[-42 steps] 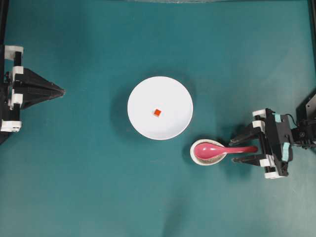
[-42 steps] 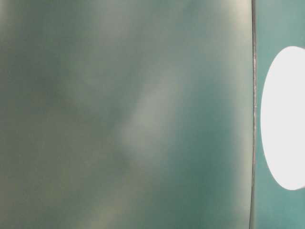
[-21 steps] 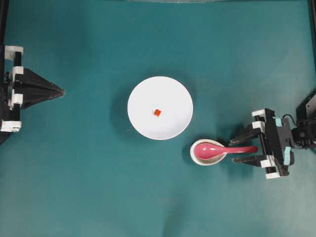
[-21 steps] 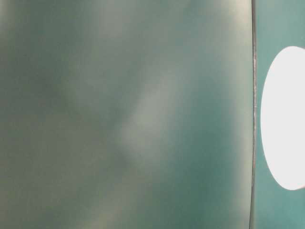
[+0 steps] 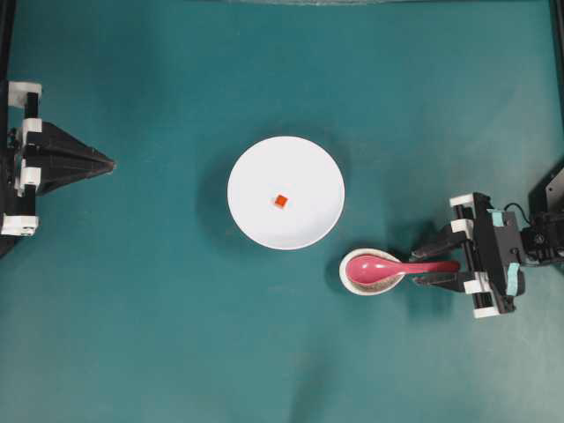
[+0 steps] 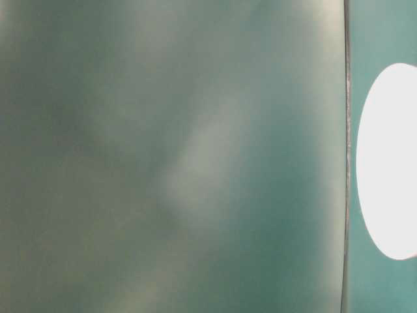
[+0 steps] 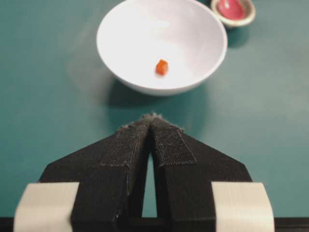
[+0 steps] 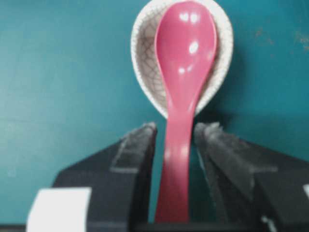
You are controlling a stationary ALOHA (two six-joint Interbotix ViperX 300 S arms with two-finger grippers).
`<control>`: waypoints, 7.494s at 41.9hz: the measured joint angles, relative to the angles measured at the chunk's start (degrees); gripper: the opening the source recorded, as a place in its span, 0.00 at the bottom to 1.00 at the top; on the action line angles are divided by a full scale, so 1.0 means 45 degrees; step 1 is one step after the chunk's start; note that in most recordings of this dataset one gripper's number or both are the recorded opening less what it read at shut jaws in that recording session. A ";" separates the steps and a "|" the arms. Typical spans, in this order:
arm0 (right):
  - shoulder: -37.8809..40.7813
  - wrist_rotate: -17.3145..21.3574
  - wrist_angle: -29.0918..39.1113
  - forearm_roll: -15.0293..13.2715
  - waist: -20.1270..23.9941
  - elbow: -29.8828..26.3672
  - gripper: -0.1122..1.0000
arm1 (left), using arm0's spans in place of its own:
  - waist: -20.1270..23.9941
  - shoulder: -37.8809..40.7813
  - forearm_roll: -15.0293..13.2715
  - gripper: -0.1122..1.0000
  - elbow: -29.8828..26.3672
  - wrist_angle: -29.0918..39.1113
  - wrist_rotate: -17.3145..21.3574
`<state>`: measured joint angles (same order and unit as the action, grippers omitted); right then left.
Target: Grip the spoon and scoop the red block from the bowl with right arm.
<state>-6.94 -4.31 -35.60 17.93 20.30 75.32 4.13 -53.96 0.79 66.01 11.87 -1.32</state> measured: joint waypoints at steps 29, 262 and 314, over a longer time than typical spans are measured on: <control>-0.0020 -0.0020 -0.0039 0.0020 0.0000 0.0000 0.33 | 0.0000 0.0000 0.0020 0.11 0.0020 0.0000 -0.0059; 0.2637 0.0117 1.5430 -0.2422 -0.6016 -1.2695 0.33 | 0.0000 -0.0039 0.0020 0.11 0.0020 -0.0117 0.0215; 0.1465 0.0332 1.0684 -0.2324 -0.6016 -0.9609 0.33 | 0.0000 -0.0039 0.0020 0.11 0.0000 -0.0117 0.0156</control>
<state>-0.35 -2.81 12.48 7.47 -6.77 32.08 4.13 -54.14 0.88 66.01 11.34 -0.62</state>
